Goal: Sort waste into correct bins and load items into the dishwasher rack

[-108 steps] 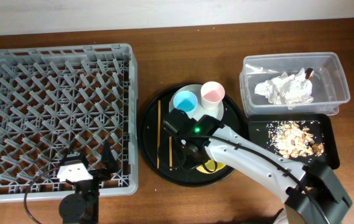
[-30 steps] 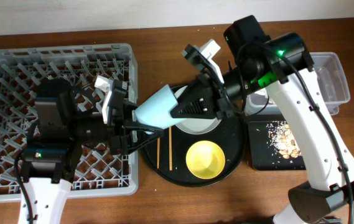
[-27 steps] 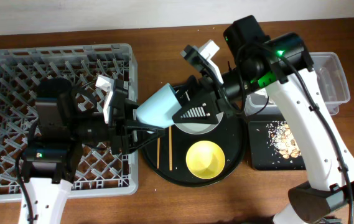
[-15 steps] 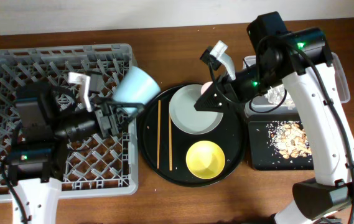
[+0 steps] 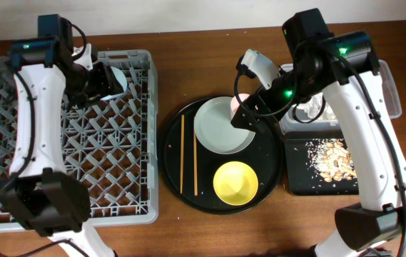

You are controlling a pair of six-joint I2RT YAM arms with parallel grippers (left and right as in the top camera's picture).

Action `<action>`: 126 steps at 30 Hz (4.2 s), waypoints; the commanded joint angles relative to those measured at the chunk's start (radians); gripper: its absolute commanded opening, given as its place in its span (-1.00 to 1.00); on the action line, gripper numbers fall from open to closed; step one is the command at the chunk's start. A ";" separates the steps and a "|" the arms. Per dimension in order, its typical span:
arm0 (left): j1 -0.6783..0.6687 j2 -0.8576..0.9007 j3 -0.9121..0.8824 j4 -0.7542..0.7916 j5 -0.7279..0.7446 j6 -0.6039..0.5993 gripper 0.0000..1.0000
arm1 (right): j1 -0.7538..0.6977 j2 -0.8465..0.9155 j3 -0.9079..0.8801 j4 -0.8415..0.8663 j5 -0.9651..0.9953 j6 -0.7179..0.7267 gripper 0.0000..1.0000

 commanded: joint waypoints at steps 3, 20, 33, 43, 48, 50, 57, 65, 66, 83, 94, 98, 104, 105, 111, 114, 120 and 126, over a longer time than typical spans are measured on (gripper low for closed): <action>0.003 0.073 0.017 0.015 -0.160 0.016 -0.88 | -0.002 0.003 0.002 0.001 0.025 0.005 0.97; 0.004 0.073 -0.120 0.086 -0.163 0.016 0.98 | -0.002 0.003 0.002 0.001 0.025 0.005 0.97; -0.060 -0.365 -0.033 -0.269 -0.017 0.157 0.98 | -0.002 0.003 0.002 0.061 -0.108 0.040 0.97; -0.194 -0.384 -0.035 -0.296 -0.043 0.156 0.98 | 0.044 0.034 -0.048 0.228 0.261 0.429 -0.06; -0.194 -0.384 -0.035 -0.296 -0.044 0.156 0.98 | 0.200 0.091 -0.400 0.616 0.549 0.458 -0.13; -0.194 -0.384 -0.035 -0.296 -0.047 0.157 0.99 | 0.200 0.091 -0.530 0.770 0.610 0.458 -0.11; -0.194 -0.384 -0.035 -0.296 -0.047 0.157 0.99 | 0.200 0.095 -0.701 0.969 0.656 0.457 -0.56; -0.194 -0.384 -0.035 -0.285 0.065 0.216 0.98 | 0.199 -0.085 -0.307 0.587 0.445 0.445 -0.92; -0.194 -0.384 -0.035 -0.278 0.247 0.340 0.98 | 0.186 -0.131 -0.198 0.480 0.282 0.416 -0.92; -0.194 -0.384 -0.035 -0.128 1.110 0.943 0.97 | 0.151 -0.249 -0.082 0.442 -0.721 0.257 -0.92; -0.194 -0.384 -0.035 -0.216 1.106 0.943 0.57 | 0.148 -0.231 -0.082 0.517 -0.634 0.258 -0.92; -0.194 -0.384 -0.035 -0.206 1.106 0.943 -0.06 | 0.148 -0.231 -0.082 0.541 -0.634 0.258 -0.85; -0.193 -0.384 -0.035 -0.206 1.093 0.943 -0.28 | 0.031 -0.233 -0.082 0.669 -0.635 0.415 0.08; -0.193 -0.384 -0.035 -0.206 1.094 0.943 -0.28 | 0.009 -0.233 -0.082 0.644 -0.634 0.420 -0.06; -0.193 -0.384 -0.035 -0.190 1.099 0.943 -0.29 | 0.026 -0.229 -0.107 0.426 -0.502 0.393 -0.92; -0.193 -0.384 -0.035 -0.187 1.099 0.943 -0.29 | 0.081 -0.229 -0.150 0.424 -0.501 0.366 -0.92; -0.193 -0.384 -0.035 -0.183 1.098 0.943 -0.29 | 0.132 -0.229 -0.219 0.385 -0.449 0.366 -0.92; -0.016 -0.384 -0.035 -0.195 0.828 0.847 -0.40 | 0.075 -0.229 -0.219 0.277 -0.033 0.370 -0.61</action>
